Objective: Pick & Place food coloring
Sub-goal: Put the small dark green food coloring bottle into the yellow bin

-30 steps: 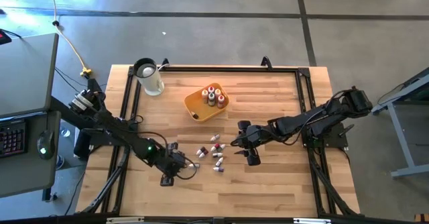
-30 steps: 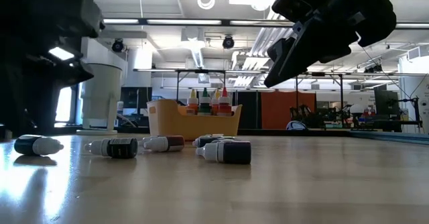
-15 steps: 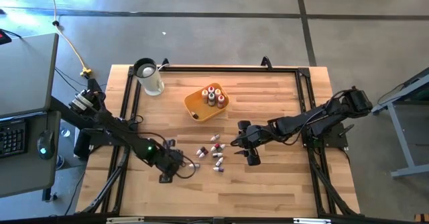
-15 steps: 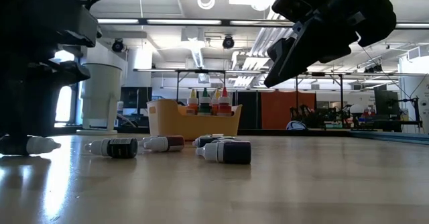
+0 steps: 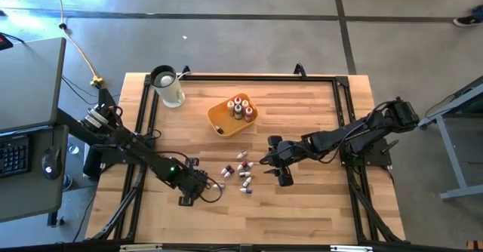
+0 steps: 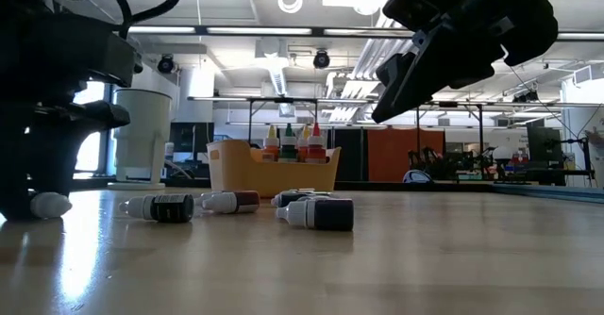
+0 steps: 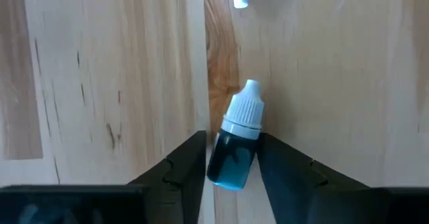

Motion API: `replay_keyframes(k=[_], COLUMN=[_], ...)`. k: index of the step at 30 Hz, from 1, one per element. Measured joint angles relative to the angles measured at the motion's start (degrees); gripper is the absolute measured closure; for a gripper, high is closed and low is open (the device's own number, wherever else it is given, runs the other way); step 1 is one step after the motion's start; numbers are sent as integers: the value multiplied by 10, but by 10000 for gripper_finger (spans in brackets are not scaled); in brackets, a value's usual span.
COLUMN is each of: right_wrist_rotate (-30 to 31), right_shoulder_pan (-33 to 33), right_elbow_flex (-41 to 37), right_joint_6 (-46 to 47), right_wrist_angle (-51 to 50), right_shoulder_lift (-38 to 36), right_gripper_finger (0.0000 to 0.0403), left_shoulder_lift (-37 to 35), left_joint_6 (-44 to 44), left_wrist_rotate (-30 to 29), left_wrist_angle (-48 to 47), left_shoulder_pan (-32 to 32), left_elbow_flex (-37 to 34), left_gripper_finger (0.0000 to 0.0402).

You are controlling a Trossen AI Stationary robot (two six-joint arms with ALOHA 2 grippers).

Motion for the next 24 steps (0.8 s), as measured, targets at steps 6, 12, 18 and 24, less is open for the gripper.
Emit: replay_keyframes(k=[6,12,18,24], right_wrist_rotate=[23,23,24,24], right_shoulder_pan=[0,-1,-2,-2], right_elbow_flex=[0,0,0,0], right_joint_6=[13,14,12,13], right_wrist_angle=[0,0,8,19], right_shoulder_lift=[0,0,0,0], right_gripper_finger=[205,205,206,206], left_shoulder_lift=[1,3,5,4], left_joint_6=[-3,-12,41,104], left_wrist_rotate=[3,-52,-174,-251], left_wrist_angle=[4,15,18,17], left_shoulder_pan=[0,-1,15,85], left_elbow_flex=[-1,14,61,104], left_gripper_finger=[322,329,325,324])
